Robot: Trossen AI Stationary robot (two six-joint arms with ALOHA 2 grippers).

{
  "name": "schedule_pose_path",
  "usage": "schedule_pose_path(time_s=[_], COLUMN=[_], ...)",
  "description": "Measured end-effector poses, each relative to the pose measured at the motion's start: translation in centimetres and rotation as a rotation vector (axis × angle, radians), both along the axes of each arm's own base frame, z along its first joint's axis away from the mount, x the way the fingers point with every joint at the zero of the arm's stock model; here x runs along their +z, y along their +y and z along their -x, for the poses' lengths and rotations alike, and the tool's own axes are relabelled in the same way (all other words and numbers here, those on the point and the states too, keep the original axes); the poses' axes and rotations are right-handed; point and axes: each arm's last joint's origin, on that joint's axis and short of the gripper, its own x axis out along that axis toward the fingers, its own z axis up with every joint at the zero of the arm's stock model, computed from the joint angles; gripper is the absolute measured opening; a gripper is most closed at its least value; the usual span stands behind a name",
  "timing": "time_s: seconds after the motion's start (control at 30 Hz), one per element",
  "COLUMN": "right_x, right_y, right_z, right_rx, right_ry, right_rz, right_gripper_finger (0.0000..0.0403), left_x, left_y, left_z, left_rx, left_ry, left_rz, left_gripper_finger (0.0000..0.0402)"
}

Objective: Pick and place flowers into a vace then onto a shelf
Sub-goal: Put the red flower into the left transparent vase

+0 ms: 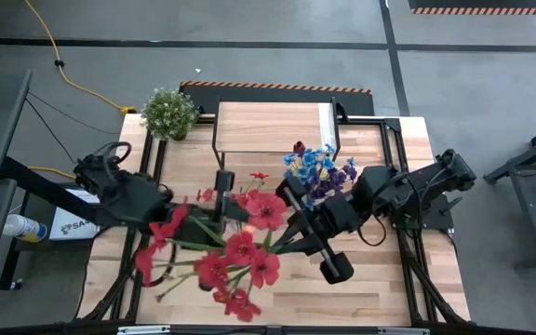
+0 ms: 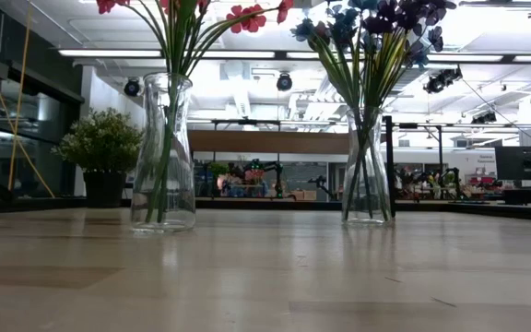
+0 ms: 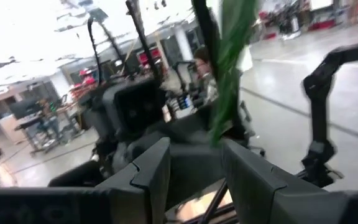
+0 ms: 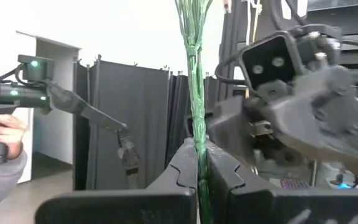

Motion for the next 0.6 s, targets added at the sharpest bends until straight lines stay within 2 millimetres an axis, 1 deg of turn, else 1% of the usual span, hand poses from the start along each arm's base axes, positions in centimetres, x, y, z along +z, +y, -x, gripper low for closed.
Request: schedule_pose_path(time_s=[0.27,0.47,0.6], right_x=[-0.09,-0.43,-0.59], right_y=[0.03,0.16,-0.12], right_z=[-0.01,-0.33,-0.64], right_rx=[0.006,0.006,-0.005], right_ry=[0.012,0.026,0.030], right_rz=[0.001,0.007,0.008], right_gripper_finger=[0.0000,0.0000,0.0000], left_x=[0.04,0.09,0.10], left_y=[0.91,0.96,0.95], left_z=[-0.60,-0.61,-0.61], left_rx=[0.015,0.008,0.008], left_ry=[-0.006,-0.010,-0.011], left_rz=[0.009,0.011,0.011], left_gripper_finger=[0.0179,0.0179,0.0179])
